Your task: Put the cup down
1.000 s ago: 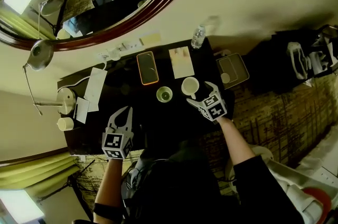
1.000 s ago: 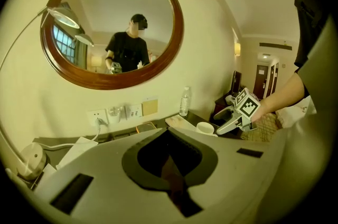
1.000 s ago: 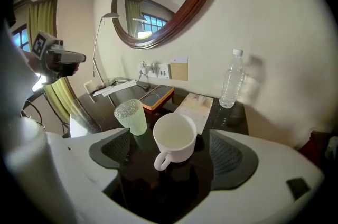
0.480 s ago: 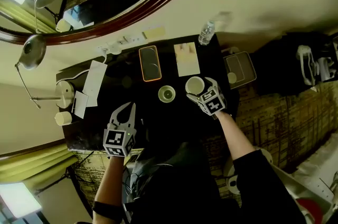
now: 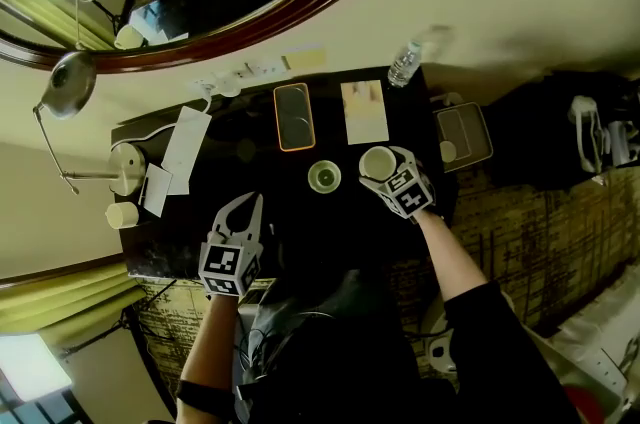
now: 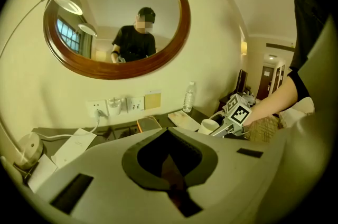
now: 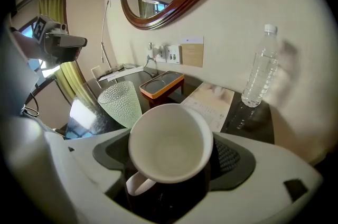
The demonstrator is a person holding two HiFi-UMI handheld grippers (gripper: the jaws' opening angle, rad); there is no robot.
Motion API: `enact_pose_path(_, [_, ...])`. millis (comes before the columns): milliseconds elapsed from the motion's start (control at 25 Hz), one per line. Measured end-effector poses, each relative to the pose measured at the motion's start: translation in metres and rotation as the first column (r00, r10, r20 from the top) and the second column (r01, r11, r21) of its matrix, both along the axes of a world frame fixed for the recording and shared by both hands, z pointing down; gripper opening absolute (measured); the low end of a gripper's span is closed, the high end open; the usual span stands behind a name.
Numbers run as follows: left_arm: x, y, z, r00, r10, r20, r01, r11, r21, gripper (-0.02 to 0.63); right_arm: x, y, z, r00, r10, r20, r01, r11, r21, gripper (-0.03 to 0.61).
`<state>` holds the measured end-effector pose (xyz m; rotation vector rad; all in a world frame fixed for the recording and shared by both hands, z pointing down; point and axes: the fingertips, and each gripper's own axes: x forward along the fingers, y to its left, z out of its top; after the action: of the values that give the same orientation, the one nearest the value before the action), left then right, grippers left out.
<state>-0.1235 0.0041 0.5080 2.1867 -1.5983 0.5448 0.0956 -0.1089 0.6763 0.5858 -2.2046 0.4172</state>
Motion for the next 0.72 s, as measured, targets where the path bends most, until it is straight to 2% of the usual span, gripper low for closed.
enact_pose_path(400, [-0.008,0.005,0.016,1.0,-0.026,-0.002,0.026,1.0,-0.017,0.002,-0.004,0.001,-0.009,0.998,-0.055,0.01,0.054,0.998,0.024,0.433])
enact_pose_path(720, [-0.012,-0.01,0.023,1.0,-0.019,0.02,0.019,1.0,0.004,0.002,-0.025,-0.032,-0.034,0.991,-0.135,0.01,0.134,0.987,0.086,0.433])
